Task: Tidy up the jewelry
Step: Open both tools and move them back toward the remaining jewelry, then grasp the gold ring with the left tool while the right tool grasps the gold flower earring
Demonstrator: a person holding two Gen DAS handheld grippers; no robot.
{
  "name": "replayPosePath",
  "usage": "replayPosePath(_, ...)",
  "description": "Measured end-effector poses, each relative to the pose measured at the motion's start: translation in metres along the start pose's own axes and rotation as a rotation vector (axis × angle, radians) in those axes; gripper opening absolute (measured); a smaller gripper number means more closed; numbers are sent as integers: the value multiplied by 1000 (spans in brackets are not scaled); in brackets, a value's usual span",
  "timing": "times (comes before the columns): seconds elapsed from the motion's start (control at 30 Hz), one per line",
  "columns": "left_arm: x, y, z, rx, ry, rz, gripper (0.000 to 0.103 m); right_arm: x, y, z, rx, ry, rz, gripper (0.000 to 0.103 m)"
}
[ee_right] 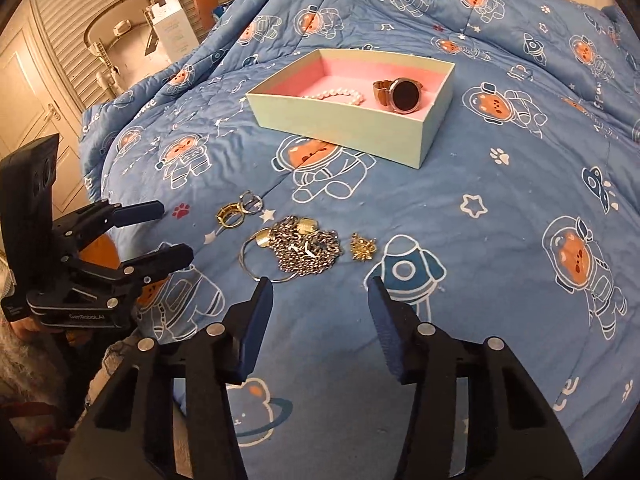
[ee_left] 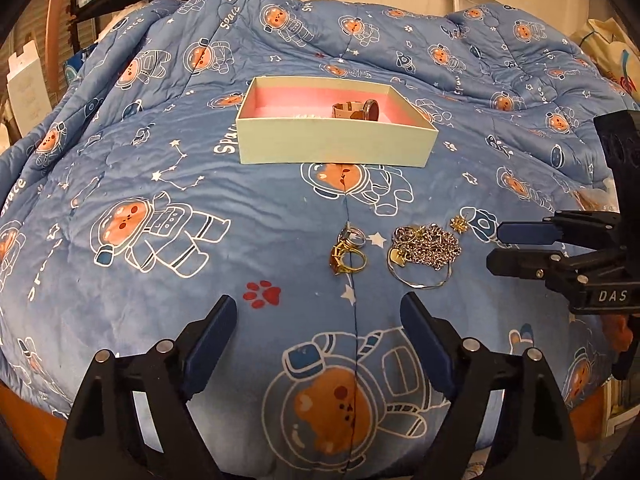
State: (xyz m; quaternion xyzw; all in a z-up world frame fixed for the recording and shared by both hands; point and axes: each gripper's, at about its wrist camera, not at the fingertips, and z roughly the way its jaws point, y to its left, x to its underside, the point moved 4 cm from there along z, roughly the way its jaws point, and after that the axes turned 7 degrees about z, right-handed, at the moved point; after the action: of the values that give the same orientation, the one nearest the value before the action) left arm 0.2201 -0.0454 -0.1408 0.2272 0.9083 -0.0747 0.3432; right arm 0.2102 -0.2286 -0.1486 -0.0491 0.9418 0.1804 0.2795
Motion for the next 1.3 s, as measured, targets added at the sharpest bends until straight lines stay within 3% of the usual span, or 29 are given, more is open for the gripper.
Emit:
replayPosePath(0.1, -1, -1, 2, -5, 1, 1, 72, -6, -11, 5, 50, -5, 18, 38)
replayPosePath(0.17, -3, -1, 6, 3, 9, 1, 62, -9, -17, 9, 59, -7, 32, 36)
replayPosePath(0.43, -13, -5, 24, -12, 35, 46, 50, -15, -19, 22, 93, -2, 23, 35)
replayPosePath(0.9, -20, -12, 41, -14, 44, 51, 36, -17, -12, 38, 126, 1, -20, 18)
replayPosePath(1.1, -20, -9, 40, 9, 32, 18, 25, -17, -12, 39, 127, -8, -13, 18)
replayPosePath(1.3, -20, -7, 38, 15, 17, -12, 24, -17, -12, 38, 126, -8, -10, 18)
